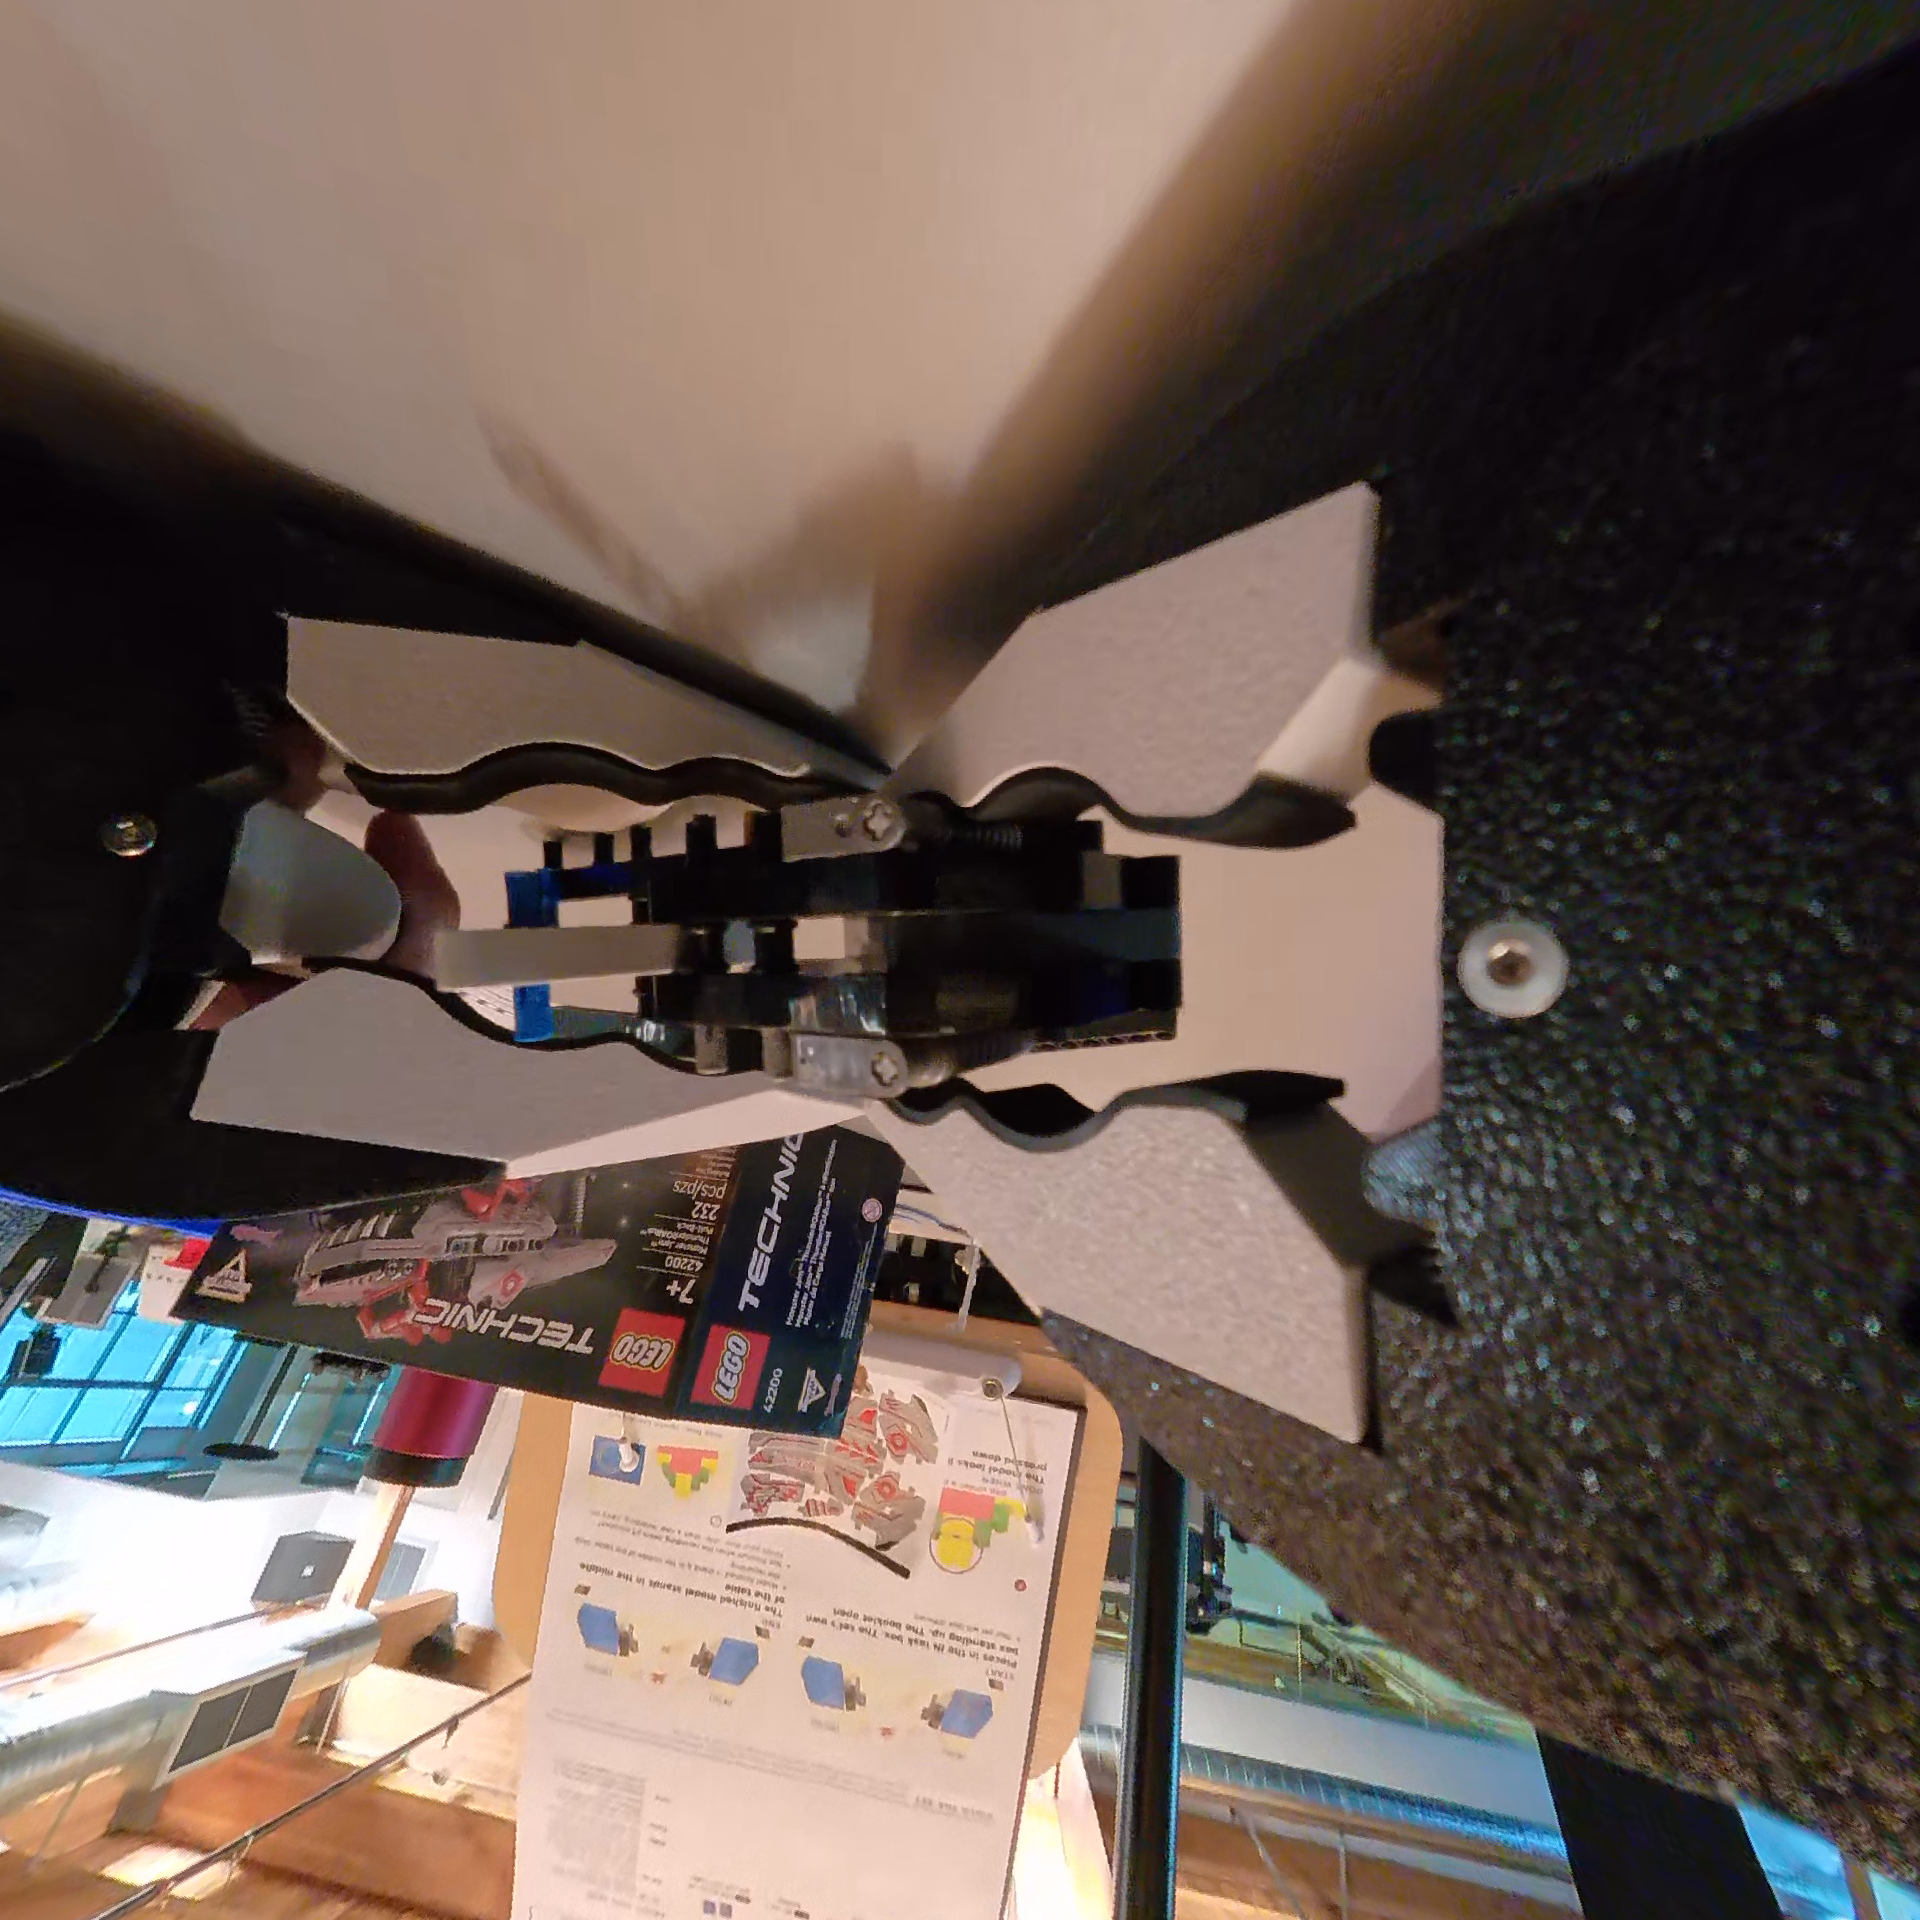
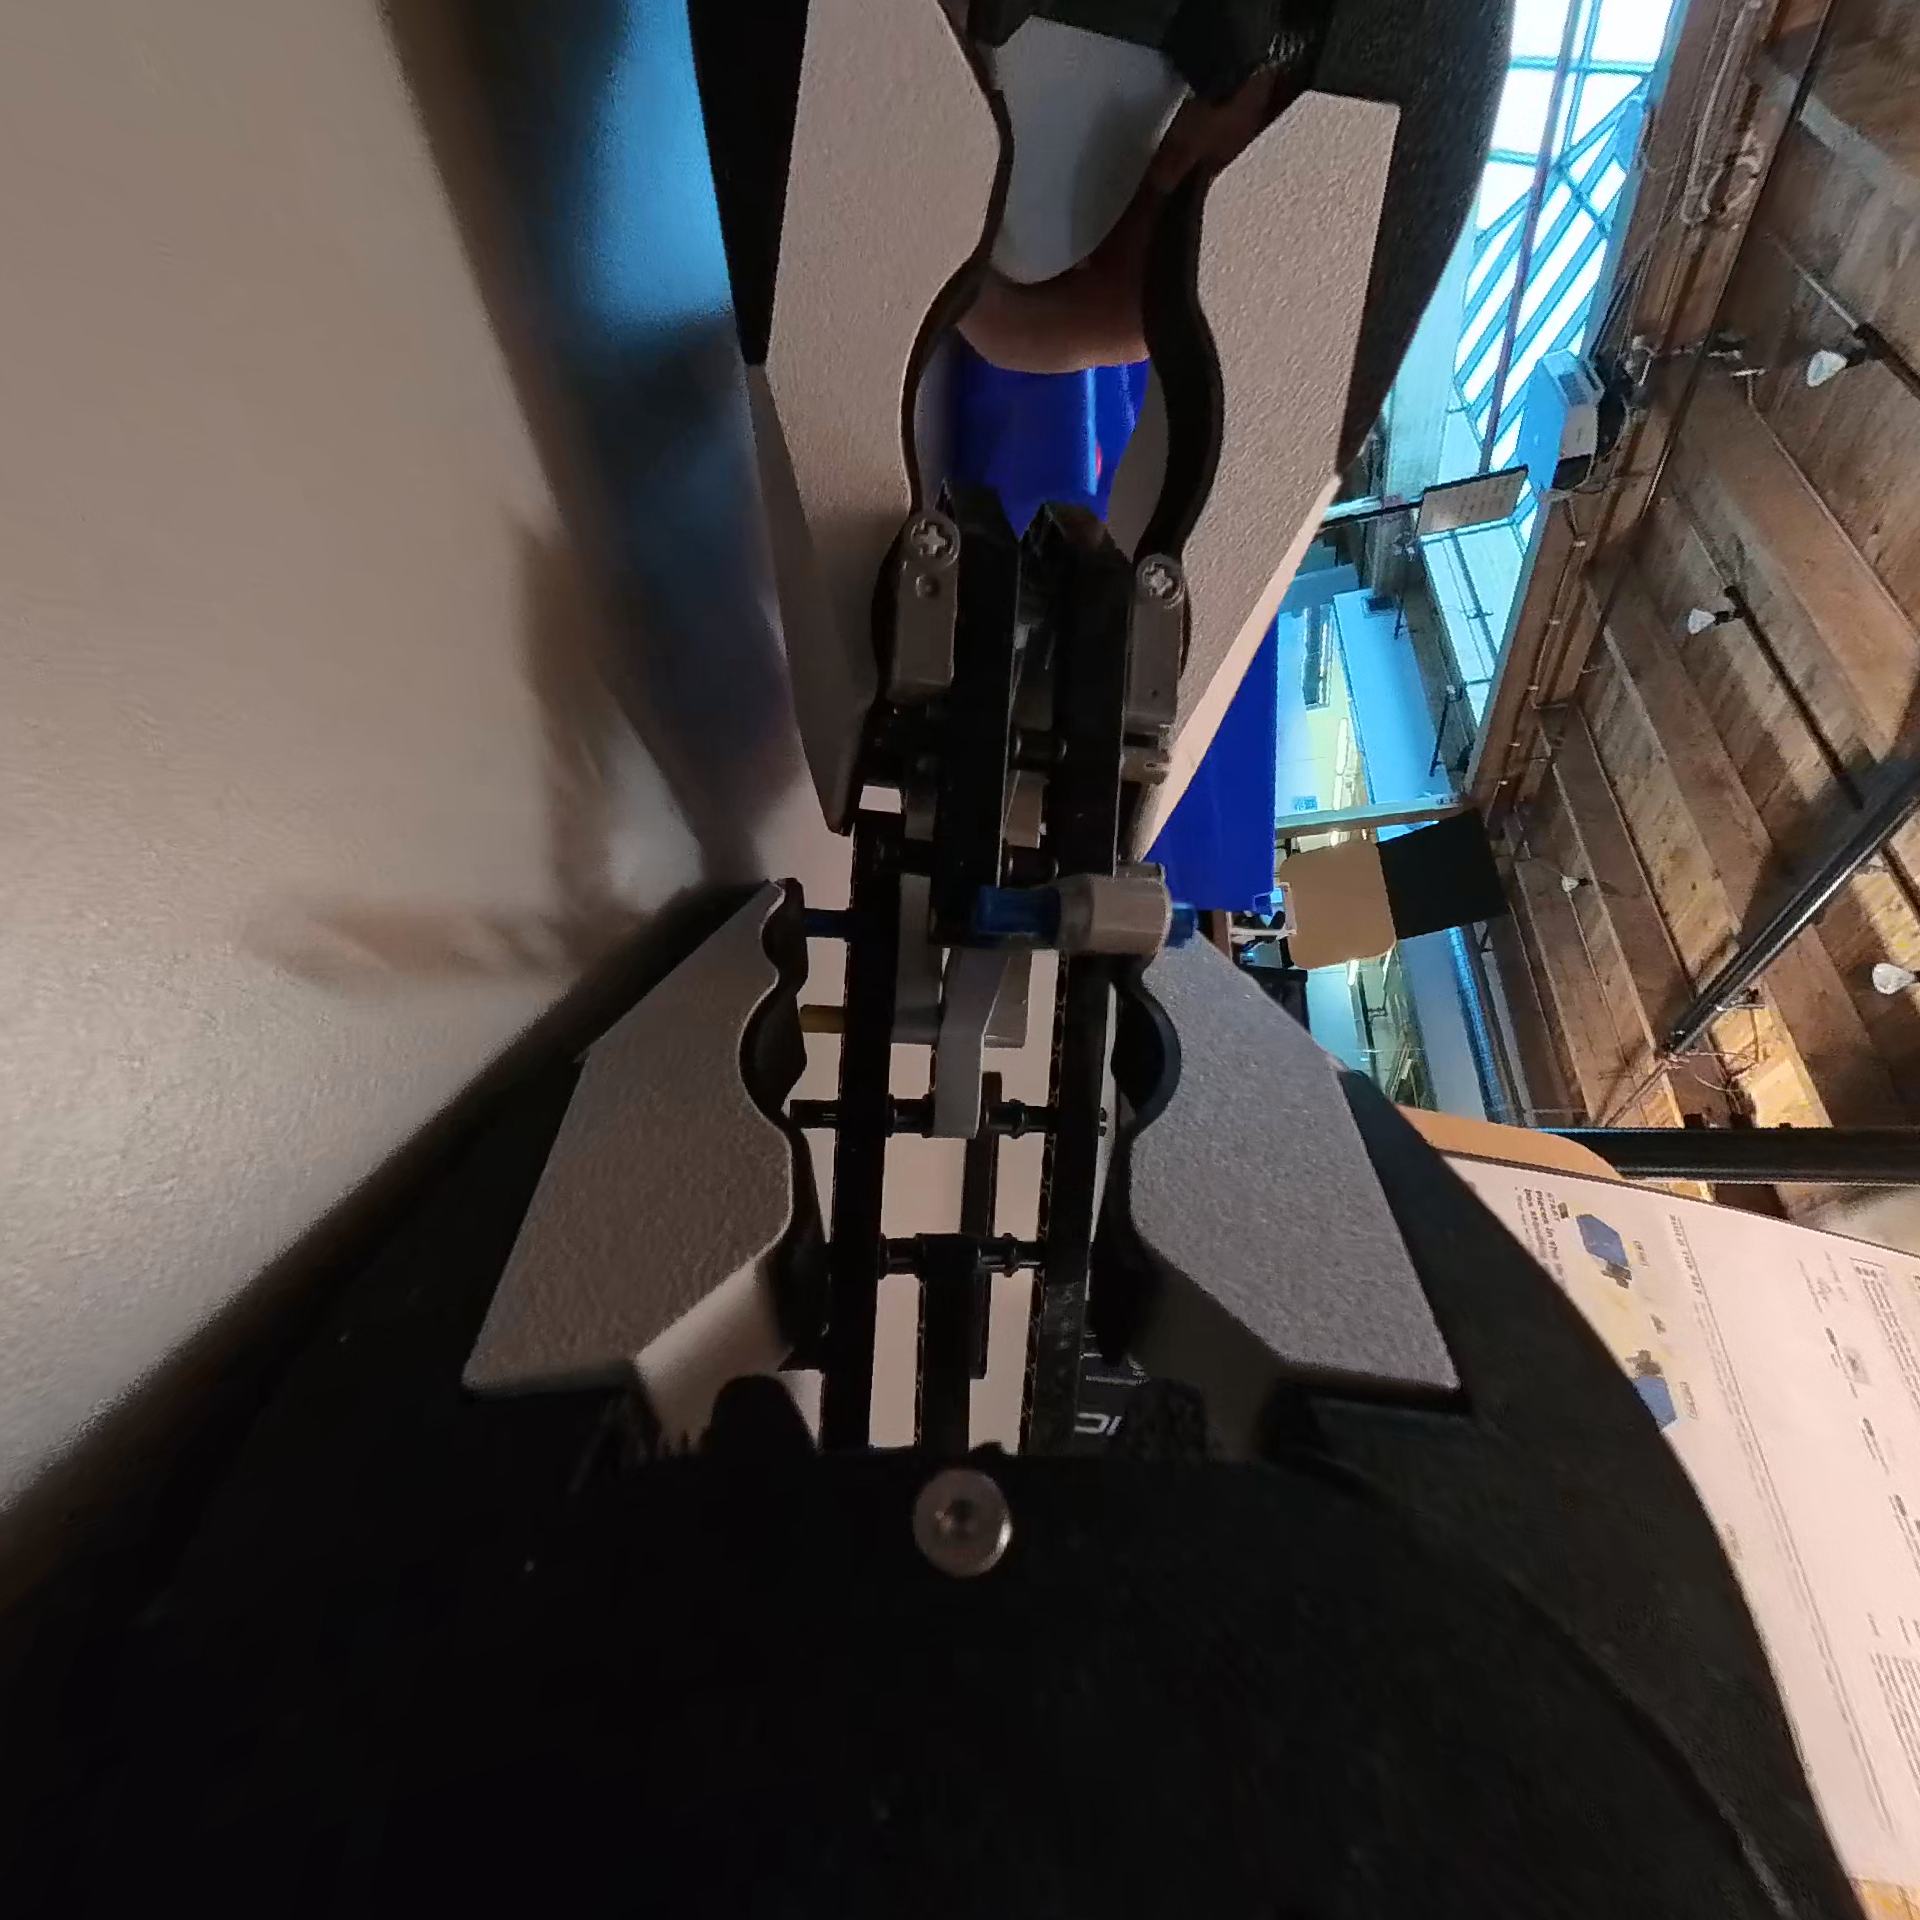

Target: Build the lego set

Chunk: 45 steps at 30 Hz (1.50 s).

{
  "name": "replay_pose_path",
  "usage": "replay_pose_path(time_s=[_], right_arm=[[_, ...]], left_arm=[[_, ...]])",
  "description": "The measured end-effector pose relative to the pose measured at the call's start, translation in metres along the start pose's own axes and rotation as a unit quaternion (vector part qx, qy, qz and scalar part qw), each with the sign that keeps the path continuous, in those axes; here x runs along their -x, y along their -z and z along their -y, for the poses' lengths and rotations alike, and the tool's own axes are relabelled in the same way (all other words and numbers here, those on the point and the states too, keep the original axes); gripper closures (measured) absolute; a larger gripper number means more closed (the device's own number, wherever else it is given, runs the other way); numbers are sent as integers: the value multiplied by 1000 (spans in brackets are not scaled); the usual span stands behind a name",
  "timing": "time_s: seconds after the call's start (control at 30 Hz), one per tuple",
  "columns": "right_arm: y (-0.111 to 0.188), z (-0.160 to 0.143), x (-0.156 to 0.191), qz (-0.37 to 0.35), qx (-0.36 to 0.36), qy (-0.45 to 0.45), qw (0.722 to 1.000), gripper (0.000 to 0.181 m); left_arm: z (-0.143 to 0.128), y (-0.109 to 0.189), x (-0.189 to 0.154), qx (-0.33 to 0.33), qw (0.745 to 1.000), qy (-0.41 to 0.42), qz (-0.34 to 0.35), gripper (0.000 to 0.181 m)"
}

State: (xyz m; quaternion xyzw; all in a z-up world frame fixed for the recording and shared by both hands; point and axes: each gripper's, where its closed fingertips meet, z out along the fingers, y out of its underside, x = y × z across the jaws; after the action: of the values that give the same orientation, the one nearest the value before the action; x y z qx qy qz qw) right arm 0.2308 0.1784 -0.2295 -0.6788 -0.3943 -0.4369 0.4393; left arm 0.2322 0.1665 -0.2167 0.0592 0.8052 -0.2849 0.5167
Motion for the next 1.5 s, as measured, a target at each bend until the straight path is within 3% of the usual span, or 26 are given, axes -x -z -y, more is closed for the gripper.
replay_pose_path(time_s=[0.57, 1.0, 1.17, 1.23, 1.37, 1.5], right_arm=[[-1, 0, 6, 23, 6, -32, 999, 131], [1, -2, -1, -19, 13, -2, 1000, 130], [13, -13, -18, -45, 16, -78, 996, 111], [22, -19, -24, -57, 19, -90, 994, 115], [34, -45, -11, -35, 75, -52, 995, 111], [37, -46, -12, -44, 79, -12, 996, 115]], left_arm=[[-1, -2, -4, 7, 999, 40, -30, 141], [-3, -3, 2, 4, 1000, 13, 13, 142], [-11, -3, 6, 17, 999, 29, 21, 142], [-15, -3, 5, 25, 999, 23, 21, 142], [-17, -2, 4, 19, 1000, 17, 15, 142], [-13, 0, 6, -10, 999, 46, 4, 142]])
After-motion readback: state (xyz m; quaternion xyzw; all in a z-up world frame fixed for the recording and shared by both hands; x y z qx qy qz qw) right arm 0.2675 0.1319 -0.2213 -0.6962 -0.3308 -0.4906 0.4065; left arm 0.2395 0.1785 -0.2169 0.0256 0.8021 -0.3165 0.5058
